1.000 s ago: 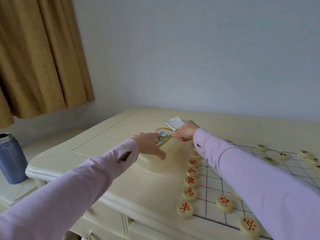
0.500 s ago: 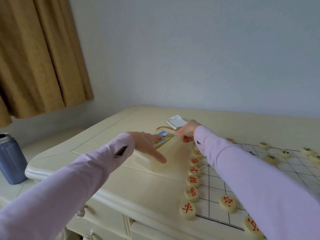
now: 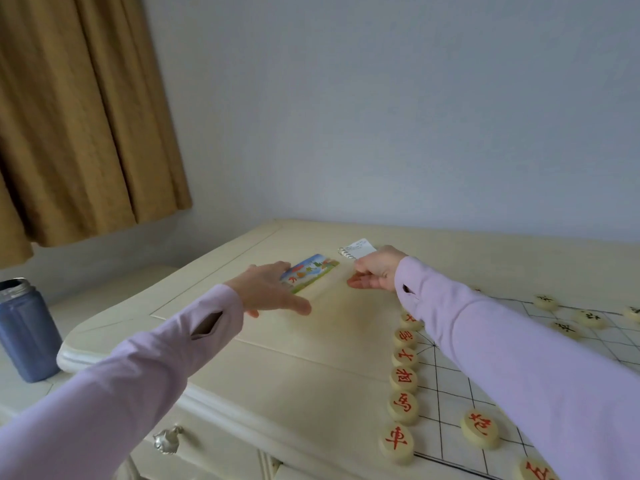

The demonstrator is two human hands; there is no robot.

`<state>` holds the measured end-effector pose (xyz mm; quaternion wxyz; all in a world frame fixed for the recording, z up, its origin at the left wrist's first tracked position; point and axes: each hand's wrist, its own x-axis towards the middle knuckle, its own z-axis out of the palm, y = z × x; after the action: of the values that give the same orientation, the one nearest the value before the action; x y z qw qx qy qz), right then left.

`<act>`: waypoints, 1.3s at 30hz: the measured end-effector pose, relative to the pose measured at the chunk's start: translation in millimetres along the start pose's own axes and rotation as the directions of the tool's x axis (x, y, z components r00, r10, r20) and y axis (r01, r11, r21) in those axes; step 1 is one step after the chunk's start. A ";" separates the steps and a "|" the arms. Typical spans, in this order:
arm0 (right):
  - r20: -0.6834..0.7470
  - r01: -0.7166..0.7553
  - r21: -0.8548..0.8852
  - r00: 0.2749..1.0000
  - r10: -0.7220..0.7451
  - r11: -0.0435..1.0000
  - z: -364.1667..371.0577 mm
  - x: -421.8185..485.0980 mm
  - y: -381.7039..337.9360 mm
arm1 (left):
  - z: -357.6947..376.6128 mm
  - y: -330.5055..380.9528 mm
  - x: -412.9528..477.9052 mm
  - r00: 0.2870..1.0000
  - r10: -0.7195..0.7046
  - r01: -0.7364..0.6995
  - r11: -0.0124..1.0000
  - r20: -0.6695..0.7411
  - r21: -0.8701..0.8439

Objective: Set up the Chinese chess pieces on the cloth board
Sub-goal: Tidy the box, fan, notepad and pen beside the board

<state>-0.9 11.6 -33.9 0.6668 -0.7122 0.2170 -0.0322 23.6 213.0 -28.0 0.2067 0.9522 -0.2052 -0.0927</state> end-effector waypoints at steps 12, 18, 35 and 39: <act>0.048 -0.016 -0.044 0.999 0.018 0.999 21.2 80.4 -35.3 | -4.6 -29.9 143.6 0.964 -0.184 0.165 0.980 -0.195 -0.110; -0.003 -0.005 -0.155 1.000 0.005 0.988 8.3 122.2 -45.4 | 0.1 -30.2 213.9 0.943 -0.196 0.170 0.979 -0.271 -0.114; -0.106 0.038 -0.813 0.972 -0.211 0.581 -32.1 124.3 -29.1 | 13.9 31.4 213.1 0.945 0.211 -0.202 0.977 -0.248 0.063; -0.072 0.004 -0.899 0.985 -0.157 0.438 -37.2 106.7 -25.5 | 27.5 52.7 193.4 0.980 0.197 -0.200 0.970 0.038 0.136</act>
<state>89.9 -60.3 -31.3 0.1702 -0.9618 0.2146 0.0038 171.7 76.5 -47.7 0.1454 0.9378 -0.3077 -0.0686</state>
